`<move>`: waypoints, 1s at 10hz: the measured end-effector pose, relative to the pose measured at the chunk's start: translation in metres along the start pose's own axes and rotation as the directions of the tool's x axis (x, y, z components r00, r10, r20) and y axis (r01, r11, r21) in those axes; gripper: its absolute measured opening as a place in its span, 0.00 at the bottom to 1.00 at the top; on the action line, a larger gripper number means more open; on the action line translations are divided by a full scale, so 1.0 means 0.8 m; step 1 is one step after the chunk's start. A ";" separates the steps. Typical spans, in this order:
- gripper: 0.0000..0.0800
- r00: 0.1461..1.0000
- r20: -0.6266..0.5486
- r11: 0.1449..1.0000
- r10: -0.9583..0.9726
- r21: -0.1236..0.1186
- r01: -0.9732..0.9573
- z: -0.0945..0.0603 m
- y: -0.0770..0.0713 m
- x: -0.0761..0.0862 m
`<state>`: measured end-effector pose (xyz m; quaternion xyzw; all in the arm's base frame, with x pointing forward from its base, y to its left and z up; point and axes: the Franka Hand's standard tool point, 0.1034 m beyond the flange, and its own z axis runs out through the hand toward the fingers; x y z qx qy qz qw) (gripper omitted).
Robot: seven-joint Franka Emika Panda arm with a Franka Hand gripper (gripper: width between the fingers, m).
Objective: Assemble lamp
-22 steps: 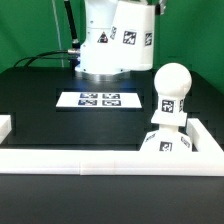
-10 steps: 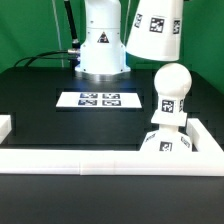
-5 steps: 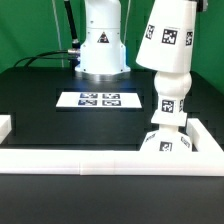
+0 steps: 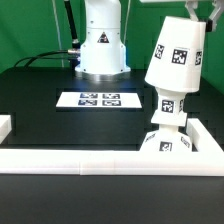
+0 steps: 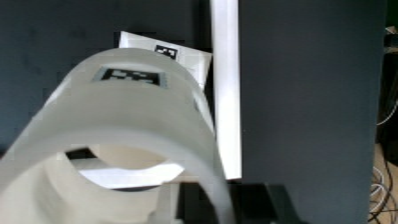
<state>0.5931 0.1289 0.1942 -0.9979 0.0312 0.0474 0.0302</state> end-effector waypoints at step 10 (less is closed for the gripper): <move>0.06 1.000 -0.006 1.000 -0.006 -0.010 0.006 0.041 0.005 0.003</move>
Offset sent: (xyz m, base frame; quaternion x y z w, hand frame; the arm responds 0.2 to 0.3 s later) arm 0.0000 0.0031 -0.0151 -0.0097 0.0147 -0.0085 0.9998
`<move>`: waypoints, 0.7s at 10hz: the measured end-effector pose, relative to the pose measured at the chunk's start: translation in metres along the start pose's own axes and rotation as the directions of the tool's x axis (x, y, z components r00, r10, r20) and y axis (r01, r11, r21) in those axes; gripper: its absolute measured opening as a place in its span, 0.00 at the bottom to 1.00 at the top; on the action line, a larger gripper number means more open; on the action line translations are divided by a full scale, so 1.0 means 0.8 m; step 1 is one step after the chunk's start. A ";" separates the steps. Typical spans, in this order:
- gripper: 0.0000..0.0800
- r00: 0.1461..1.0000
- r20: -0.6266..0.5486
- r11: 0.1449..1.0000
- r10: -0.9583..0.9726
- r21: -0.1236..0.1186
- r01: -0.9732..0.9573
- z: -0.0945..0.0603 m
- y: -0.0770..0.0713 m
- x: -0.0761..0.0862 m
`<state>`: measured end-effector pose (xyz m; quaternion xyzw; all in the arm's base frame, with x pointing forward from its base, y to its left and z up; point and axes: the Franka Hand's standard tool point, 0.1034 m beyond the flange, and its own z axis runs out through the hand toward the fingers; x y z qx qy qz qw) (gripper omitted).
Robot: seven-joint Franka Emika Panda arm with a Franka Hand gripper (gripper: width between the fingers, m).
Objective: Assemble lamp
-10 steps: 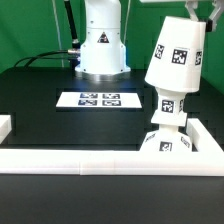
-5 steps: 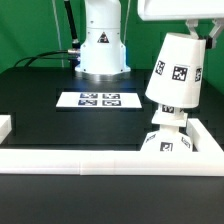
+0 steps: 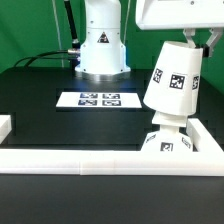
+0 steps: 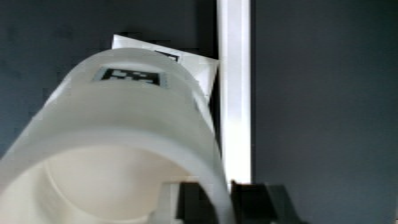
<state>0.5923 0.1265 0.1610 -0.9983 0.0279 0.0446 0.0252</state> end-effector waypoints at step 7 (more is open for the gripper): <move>0.64 1.000 0.002 1.000 0.003 -0.001 -0.003 0.001 0.002 0.000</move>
Offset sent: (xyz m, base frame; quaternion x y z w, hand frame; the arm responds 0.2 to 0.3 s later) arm -0.0011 -0.0023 0.0026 -0.0047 -0.0035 -0.0044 1.0000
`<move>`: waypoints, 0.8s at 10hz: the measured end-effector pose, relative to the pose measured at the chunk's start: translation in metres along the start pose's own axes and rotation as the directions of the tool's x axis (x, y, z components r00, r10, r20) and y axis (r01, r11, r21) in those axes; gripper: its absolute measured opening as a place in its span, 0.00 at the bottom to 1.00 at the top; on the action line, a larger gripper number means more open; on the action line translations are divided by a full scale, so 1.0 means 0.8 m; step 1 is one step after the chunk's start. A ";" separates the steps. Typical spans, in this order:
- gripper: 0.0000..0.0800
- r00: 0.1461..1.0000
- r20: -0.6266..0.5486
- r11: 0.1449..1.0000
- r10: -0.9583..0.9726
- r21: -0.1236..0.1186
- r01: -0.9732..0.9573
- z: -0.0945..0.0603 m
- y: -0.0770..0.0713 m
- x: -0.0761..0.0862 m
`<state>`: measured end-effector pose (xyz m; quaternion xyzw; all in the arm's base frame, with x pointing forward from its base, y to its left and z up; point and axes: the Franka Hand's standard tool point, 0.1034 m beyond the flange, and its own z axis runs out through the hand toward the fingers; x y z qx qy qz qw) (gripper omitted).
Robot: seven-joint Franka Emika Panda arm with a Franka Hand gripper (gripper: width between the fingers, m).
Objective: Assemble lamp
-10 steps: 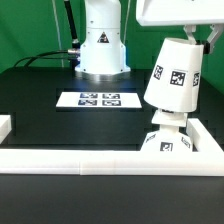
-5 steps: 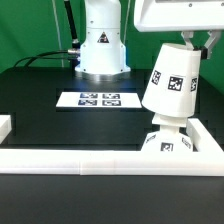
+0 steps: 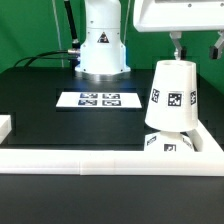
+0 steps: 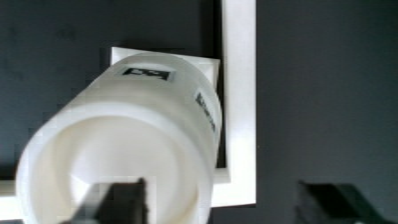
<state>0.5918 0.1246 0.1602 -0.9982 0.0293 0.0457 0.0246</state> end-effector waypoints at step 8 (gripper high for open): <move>0.87 0.994 0.023 0.994 0.109 -0.007 -0.109 -0.007 -0.001 -0.017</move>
Offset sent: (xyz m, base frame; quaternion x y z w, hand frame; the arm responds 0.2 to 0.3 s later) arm -0.0222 -0.0090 0.0088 -0.0463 -0.0345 0.0499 0.9971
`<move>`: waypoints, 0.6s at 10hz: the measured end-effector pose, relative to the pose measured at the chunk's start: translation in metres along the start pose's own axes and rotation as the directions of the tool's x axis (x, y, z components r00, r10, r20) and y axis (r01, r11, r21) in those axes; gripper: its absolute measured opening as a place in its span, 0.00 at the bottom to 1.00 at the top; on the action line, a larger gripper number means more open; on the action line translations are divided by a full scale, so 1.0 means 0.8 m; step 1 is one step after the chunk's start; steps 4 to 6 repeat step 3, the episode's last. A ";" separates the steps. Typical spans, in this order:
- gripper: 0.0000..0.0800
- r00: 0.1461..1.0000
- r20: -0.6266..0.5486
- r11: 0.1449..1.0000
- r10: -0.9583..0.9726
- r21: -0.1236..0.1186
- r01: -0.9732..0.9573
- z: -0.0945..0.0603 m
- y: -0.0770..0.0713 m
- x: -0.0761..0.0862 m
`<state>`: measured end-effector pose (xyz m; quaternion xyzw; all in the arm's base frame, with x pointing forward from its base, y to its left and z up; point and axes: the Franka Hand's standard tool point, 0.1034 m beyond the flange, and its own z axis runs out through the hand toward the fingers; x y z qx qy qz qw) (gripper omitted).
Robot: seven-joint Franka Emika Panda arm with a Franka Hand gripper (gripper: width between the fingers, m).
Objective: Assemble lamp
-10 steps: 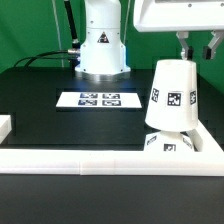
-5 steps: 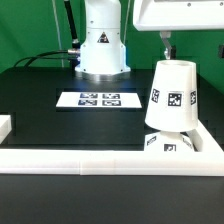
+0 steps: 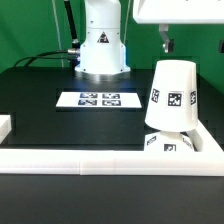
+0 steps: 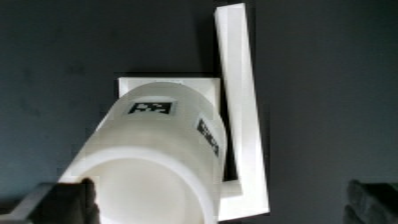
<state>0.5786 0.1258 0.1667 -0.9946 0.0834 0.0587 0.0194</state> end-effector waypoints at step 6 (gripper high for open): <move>0.87 1.000 0.001 1.000 0.000 -0.001 0.000 0.001 0.000 0.000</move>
Offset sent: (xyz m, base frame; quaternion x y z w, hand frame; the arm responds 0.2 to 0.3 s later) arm 0.0000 0.0000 0.0000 0.0000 0.0000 0.0000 1.0000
